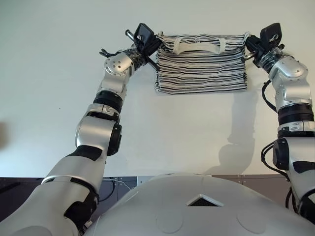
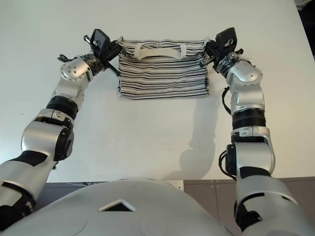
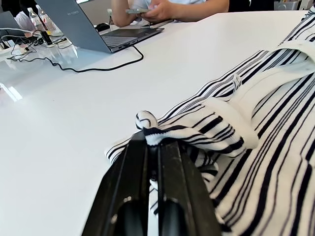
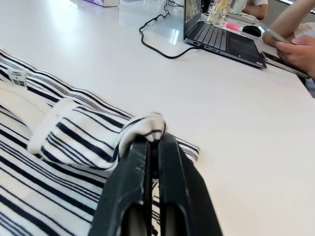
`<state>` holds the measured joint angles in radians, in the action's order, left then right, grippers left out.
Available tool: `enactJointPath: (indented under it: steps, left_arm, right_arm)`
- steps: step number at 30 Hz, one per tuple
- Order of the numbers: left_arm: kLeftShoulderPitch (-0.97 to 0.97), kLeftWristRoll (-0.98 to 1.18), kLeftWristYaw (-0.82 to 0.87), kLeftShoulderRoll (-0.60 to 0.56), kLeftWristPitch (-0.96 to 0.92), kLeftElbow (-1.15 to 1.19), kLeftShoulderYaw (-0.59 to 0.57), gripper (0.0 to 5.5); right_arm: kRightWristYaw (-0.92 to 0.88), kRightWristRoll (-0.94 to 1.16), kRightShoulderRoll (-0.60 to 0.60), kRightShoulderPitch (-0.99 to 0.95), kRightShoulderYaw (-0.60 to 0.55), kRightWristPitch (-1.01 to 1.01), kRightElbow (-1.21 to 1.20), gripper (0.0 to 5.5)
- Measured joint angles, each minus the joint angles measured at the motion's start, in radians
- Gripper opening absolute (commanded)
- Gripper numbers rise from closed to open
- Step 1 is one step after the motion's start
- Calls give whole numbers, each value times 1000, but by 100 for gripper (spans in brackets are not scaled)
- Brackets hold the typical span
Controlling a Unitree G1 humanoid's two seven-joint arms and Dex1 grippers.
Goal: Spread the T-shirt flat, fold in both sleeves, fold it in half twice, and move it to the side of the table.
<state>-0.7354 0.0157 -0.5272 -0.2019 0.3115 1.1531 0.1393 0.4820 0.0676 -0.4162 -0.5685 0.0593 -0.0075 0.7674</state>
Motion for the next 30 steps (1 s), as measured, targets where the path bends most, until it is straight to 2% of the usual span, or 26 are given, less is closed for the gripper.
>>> enactJointPath:
  steps: [1, 8, 14, 21, 24, 30]
  left_arm:
    - [-5, -11, 11, 4, -7, 20, 1, 11]
    - [-58, -13, 77, 28, -95, 105, -79, 10]
    - [-109, -8, 161, 43, -168, 148, -152, 10]
    - [-159, 73, 182, 78, -302, 169, -281, 10]
    - [-164, 80, 173, 77, -311, 170, -307, 74]
    - [-165, 78, 114, 74, -324, 170, -312, 147]
  right_arm:
    - [-14, -20, 15, -12, 7, -7, 33, 10]
    - [-111, -97, 61, -88, 19, -89, 222, 123]
    - [-180, -106, 80, -198, -13, -120, 367, 216]
    - [-264, -152, 134, -269, -10, -124, 482, 216]
    - [-255, -179, 149, -276, 8, -220, 453, 222]
    - [-182, -286, 207, -264, 123, -258, 458, 222]
